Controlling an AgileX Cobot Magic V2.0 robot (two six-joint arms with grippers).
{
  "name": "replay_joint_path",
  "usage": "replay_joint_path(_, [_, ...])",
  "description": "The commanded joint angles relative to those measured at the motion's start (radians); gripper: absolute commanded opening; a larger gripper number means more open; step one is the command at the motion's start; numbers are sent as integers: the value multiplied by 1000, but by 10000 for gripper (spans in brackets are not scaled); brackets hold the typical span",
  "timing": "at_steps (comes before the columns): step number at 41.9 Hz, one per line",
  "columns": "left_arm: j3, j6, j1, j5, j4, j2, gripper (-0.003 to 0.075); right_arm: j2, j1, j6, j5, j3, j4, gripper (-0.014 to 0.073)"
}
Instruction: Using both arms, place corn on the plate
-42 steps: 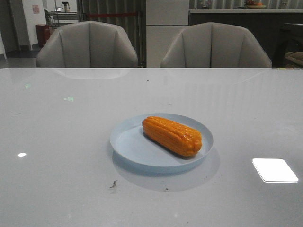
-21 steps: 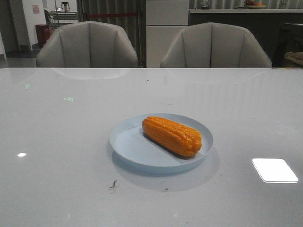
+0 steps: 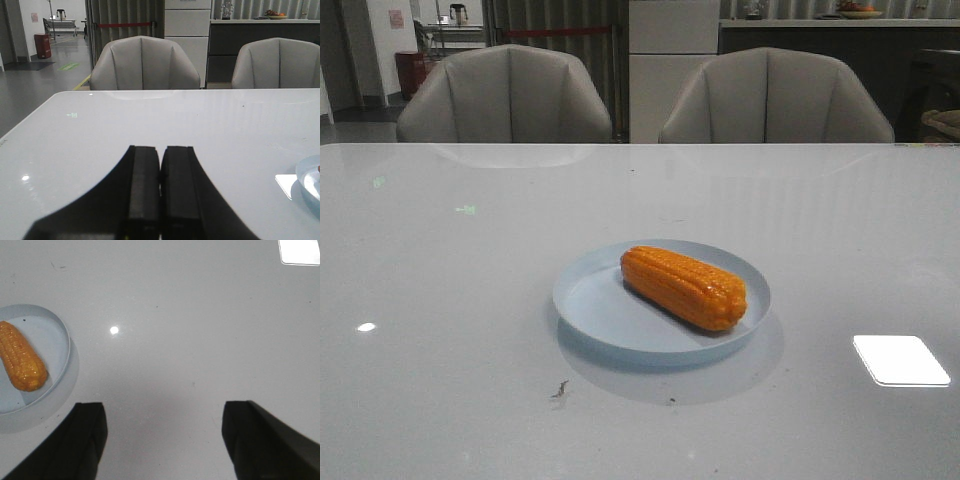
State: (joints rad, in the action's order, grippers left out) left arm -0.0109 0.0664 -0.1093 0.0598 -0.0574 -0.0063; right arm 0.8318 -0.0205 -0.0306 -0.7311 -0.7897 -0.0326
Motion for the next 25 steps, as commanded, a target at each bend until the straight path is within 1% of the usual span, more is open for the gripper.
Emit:
replay_joint_path(1, [-37, -2, -6, -75, -3, -21, 94, -8, 7, 2, 70, -24, -3, 591])
replay_joint_path(14, [-37, -2, -6, -75, -3, -21, 94, -8, 2, 4, 70, -24, 1, 591])
replay_joint_path(20, [-37, -2, -6, -75, -3, -21, 94, -25, 3, 4, 85, -15, 85, 591])
replay_joint_path(25, [-37, -2, -6, -75, -3, -21, 94, -68, 3, 4, 89, 3, 114, 591])
